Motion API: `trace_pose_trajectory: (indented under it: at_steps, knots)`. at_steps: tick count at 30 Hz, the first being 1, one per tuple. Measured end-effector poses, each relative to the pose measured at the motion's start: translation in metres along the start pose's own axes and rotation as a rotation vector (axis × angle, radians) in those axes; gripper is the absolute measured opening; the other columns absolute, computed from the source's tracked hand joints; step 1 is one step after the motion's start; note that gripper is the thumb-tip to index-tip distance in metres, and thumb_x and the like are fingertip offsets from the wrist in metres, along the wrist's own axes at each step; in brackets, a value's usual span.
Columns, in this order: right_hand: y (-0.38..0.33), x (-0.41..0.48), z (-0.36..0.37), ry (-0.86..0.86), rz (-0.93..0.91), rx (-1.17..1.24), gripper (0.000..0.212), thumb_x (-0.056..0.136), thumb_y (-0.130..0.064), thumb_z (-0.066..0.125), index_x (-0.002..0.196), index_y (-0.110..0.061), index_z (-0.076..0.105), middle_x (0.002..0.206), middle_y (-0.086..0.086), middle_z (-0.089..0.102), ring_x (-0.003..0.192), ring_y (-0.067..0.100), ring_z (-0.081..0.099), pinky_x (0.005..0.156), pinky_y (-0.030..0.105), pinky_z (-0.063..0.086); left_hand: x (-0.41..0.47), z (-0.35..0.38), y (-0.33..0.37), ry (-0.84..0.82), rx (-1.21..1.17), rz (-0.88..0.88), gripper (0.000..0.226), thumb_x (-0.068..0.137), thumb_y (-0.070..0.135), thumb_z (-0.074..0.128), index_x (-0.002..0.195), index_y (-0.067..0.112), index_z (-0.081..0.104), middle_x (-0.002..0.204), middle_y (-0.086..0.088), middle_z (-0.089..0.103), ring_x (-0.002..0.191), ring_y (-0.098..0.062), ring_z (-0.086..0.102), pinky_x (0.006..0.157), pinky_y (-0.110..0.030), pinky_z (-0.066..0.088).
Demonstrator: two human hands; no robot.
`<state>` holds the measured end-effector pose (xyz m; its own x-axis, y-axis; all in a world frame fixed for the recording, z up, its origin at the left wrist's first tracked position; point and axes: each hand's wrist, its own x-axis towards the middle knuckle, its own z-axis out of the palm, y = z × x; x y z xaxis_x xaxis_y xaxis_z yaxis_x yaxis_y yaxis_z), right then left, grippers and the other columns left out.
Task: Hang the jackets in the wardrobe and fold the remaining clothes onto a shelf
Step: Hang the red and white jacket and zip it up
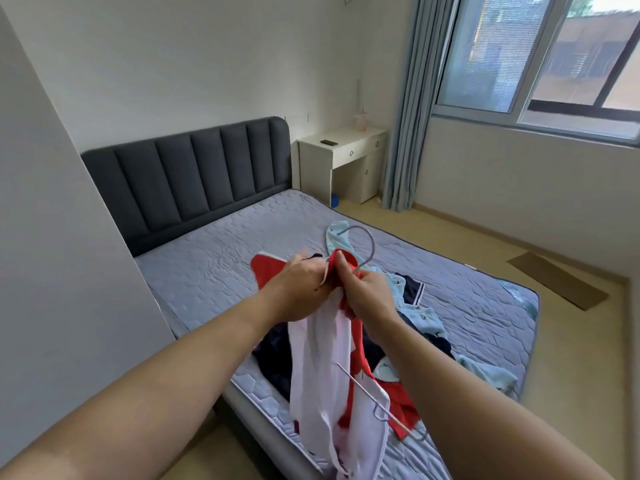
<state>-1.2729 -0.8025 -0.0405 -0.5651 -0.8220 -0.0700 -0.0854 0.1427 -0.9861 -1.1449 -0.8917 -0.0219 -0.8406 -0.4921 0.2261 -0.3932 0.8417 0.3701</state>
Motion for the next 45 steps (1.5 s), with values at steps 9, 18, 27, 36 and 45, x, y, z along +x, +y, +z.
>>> trace_pose_trajectory:
  at_steps: [9, 18, 27, 36, 45]
  knots:
    - [0.018, 0.011, 0.000, -0.321, 0.128, -0.063, 0.017, 0.080, -0.015, 0.059, 0.077, -0.018, 0.075, 0.077, 0.003, 0.076, 0.065, 0.012, 0.067, 0.064, 0.029, 0.050, -0.011, -0.011, -0.044, 0.041, 0.145, -0.036, 0.072, 0.084, 0.087, 0.029, 0.074, 0.026, 0.065, 0.073, 0.007, 0.060, 0.073, -0.011, 0.057, 0.085, -0.040, 0.041]
    - [0.038, 0.026, 0.051, -0.600, 0.212, -0.587, 0.032, 0.069, -0.020, 0.088, 0.092, -0.033, 0.070, 0.089, -0.010, 0.070, 0.089, 0.013, 0.068, 0.082, 0.029, 0.057, -0.039, -0.029, -0.063, 0.272, 0.057, -0.001, 0.040, 0.081, 0.054, 0.057, 0.055, 0.029, 0.043, 0.056, 0.008, 0.051, 0.061, -0.013, 0.049, 0.080, -0.042, 0.041]
    - [0.044, 0.020, 0.137, -0.666, 0.134, -1.043, 0.022, 0.088, -0.017, 0.058, 0.101, -0.005, 0.072, 0.093, 0.009, 0.071, 0.082, 0.023, 0.063, 0.078, 0.034, 0.054, -0.097, -0.069, -0.122, 0.459, 0.005, -0.140, 0.034, 0.084, 0.023, 0.058, 0.062, 0.034, 0.035, 0.053, 0.013, 0.040, 0.052, -0.008, 0.043, 0.072, -0.035, 0.039]
    - [0.001, 0.042, 0.182, -0.438, -0.053, -0.938, 0.045, 0.096, -0.050, 0.056, 0.095, -0.007, 0.069, 0.083, 0.009, 0.064, 0.076, 0.026, 0.060, 0.067, 0.030, 0.044, -0.184, -0.113, -0.143, 0.704, 0.292, -0.440, 0.018, 0.080, 0.027, 0.045, 0.067, 0.028, 0.033, 0.054, 0.004, 0.042, 0.053, -0.029, 0.045, 0.065, -0.035, 0.030]
    - [0.004, 0.010, 0.201, -0.598, -0.468, -1.218, 0.007, 0.091, -0.018, 0.046, 0.098, -0.020, 0.044, 0.109, 0.010, 0.061, 0.104, 0.034, 0.062, 0.074, 0.037, 0.045, -0.265, -0.147, -0.083, 0.929, 0.430, -0.704, 0.038, 0.079, 0.018, 0.048, 0.060, 0.031, 0.017, 0.049, 0.008, 0.029, 0.051, -0.028, 0.034, 0.067, -0.037, 0.035]
